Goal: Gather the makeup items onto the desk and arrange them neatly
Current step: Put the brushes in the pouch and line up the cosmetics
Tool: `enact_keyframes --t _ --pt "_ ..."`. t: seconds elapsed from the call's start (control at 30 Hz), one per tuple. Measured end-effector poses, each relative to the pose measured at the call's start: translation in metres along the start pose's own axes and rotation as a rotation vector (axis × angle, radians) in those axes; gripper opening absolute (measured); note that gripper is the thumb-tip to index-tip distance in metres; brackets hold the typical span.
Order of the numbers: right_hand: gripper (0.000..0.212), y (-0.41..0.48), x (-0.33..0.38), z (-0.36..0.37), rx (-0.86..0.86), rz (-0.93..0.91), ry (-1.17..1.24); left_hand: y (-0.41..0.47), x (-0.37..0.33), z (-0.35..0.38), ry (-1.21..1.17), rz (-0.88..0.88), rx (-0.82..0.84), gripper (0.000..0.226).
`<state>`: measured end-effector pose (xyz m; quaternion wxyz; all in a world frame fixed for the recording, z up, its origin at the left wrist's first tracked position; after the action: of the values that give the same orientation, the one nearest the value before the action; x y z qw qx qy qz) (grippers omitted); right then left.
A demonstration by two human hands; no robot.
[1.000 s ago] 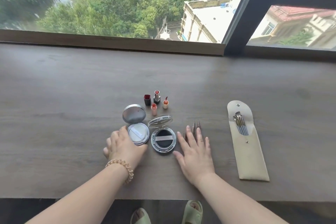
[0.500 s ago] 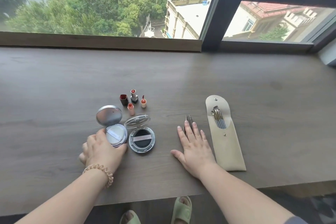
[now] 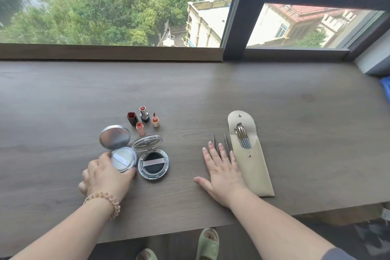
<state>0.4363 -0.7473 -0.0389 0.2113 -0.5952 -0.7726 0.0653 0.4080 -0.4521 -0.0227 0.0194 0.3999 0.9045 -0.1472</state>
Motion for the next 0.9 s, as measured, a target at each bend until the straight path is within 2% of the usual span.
enact_keyframes --t 0.13,0.23,0.3,0.37,0.43,0.53,0.73,0.9 --pt "0.104 -0.006 -0.011 -0.005 -0.009 0.034 0.006 0.0 -0.003 -0.001 0.011 0.008 0.016 0.078" --pt "0.096 -0.003 0.009 -0.017 -0.215 -0.048 -0.032 0.0 -0.006 -0.001 0.012 0.009 0.032 0.078" --pt "0.095 0.001 0.041 -0.023 -0.304 -0.125 0.044 0.001 -0.008 -0.002 0.007 0.015 0.03 0.076" --pt "0.102 0.004 0.078 -0.021 -0.313 -0.156 0.197 0.002 -0.007 -0.002 0.007 0.01 0.035 0.076" --pt "0.111 0.01 0.106 -0.011 -0.221 -0.08 0.361 0.003 -0.006 -0.002 0.01 0.006 0.04 0.074" --pt "0.115 0.02 0.127 0.004 -0.16 0.038 0.411 0.004 -0.004 -0.002 0.017 0.008 0.031 0.066" --pt "0.109 0.026 0.128 0.0 -0.294 0.049 0.456 0.005 -0.004 -0.006 0.05 0.035 0.008 0.057" --pt "0.105 0.02 0.089 -0.014 -0.453 0.122 0.493 -0.002 -0.006 -0.008 0.019 0.064 -0.026 0.067"
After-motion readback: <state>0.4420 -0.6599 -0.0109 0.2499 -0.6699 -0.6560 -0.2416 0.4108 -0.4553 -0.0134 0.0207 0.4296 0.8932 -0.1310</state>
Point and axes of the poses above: each hand's wrist, its own y-axis towards the middle knuckle, its own z-axis out of the palm, x = y × z, the point moved 6 cm from there along y, towards the middle knuckle, and after that the axes turned 11 degrees about y, right-handed, at the moved point
